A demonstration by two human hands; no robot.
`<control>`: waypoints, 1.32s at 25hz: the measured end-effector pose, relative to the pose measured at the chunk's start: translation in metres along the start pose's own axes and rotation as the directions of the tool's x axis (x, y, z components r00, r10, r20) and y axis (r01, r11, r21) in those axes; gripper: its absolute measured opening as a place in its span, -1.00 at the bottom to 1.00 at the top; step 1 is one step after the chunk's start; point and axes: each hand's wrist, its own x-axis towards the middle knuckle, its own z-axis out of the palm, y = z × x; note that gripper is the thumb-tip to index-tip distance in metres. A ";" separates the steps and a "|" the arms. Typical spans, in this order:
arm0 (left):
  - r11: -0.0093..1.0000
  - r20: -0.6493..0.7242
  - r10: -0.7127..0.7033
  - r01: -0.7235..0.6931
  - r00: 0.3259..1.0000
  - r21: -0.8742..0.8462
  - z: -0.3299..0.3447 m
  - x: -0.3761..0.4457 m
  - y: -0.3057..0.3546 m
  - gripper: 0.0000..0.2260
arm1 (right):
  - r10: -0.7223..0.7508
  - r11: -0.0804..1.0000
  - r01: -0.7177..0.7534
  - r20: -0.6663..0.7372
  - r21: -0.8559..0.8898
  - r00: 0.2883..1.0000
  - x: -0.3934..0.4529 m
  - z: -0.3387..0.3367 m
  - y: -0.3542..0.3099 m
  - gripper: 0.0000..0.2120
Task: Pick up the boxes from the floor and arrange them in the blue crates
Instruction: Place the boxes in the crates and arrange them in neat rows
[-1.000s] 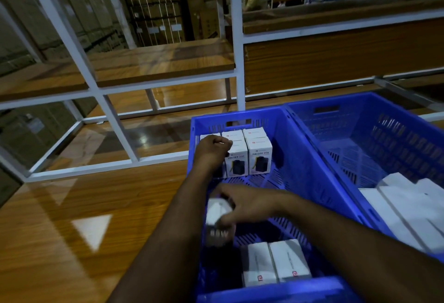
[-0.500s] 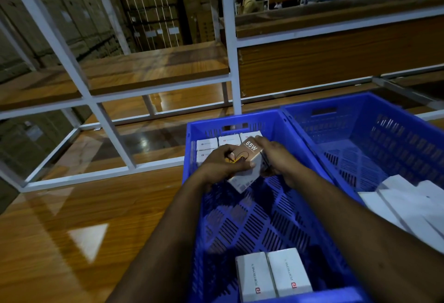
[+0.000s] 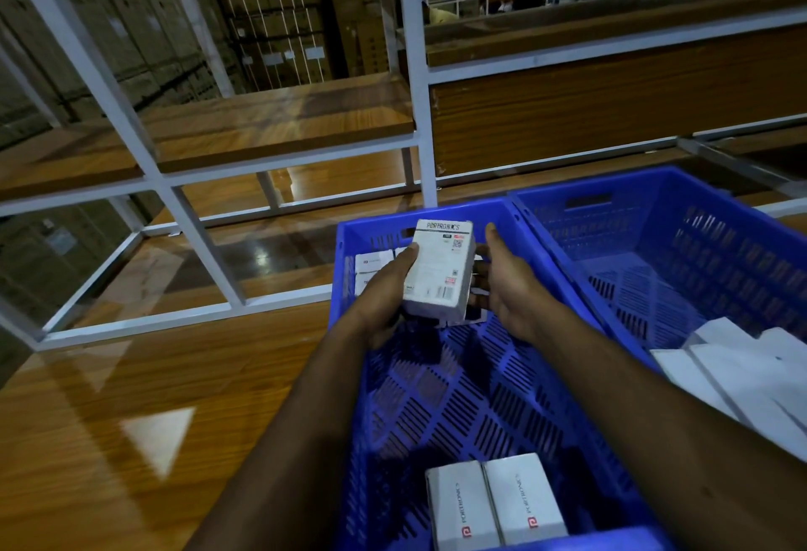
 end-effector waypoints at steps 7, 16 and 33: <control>0.997 -0.140 0.054 -0.047 0.989 0.053 -0.002 0.005 0.000 -0.75 | -0.113 0.993 0.114 0.034 -0.031 0.993 -0.002 -0.001 0.000 -0.81; 0.994 -0.054 0.077 -0.072 0.996 0.085 0.002 0.001 0.002 -0.52 | -0.233 0.968 0.223 0.081 0.117 0.969 -0.007 0.004 -0.001 -0.80; 0.995 0.030 0.063 -0.066 0.998 0.080 -0.009 -0.002 0.000 -0.55 | -0.105 0.981 0.134 0.191 -0.141 0.976 0.008 0.003 0.016 -0.52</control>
